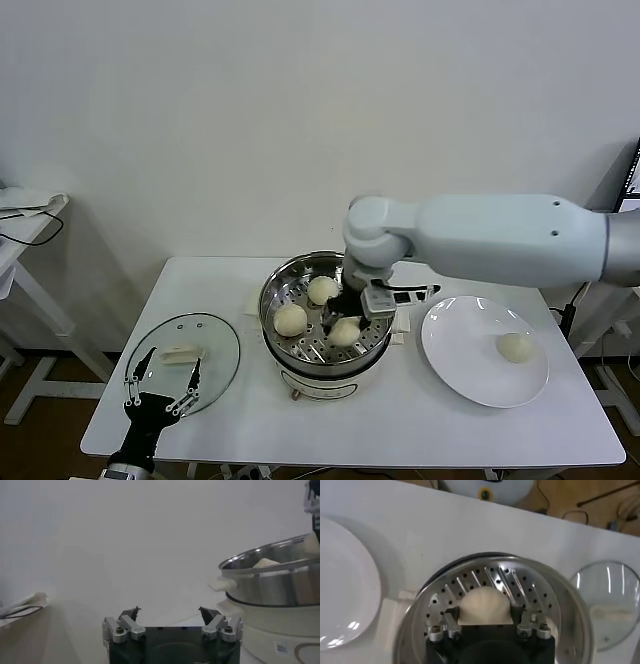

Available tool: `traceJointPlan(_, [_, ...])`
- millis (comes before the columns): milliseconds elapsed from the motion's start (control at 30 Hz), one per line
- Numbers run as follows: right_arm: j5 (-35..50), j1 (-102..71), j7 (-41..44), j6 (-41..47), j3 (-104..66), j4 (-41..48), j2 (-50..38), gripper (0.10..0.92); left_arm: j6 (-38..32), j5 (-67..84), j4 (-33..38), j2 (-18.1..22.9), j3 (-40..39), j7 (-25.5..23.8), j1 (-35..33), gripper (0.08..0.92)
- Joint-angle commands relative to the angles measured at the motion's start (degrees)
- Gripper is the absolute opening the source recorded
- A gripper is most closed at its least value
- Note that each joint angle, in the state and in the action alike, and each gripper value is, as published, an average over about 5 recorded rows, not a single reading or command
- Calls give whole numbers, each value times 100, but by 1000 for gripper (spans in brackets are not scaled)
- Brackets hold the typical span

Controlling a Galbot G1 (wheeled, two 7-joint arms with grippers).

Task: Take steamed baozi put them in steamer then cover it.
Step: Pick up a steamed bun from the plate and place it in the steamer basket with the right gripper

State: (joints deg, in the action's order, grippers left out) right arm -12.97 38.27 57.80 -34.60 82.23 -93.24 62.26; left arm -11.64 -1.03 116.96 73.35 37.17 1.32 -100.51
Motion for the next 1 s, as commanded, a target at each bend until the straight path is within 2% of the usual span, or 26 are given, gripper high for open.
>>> traceJointPlan(33, [-365,-412,-75,-194,-59,154,214,687,-10,6,-14,-9,4,-1,-2,823])
traceJointPlan(533, [-494,-566,-282,-127,-108,295,452,715,-39,42,-42,-27,21,7,-5,823])
traceJointPlan(700, [-438,-532,-288,-103,-93,309,478,789,-41,45,-41,-22,2,5,5,823])
traceJointPlan(800, [-347,-434,-214,-86,-106,264,396,818,-43,44,-45,-29,2,2,8,823])
traceJointPlan(1000, [-59,-92,13,-42,-455,268,-183,823,-29,43,-53,-38,-12,2,38,823])
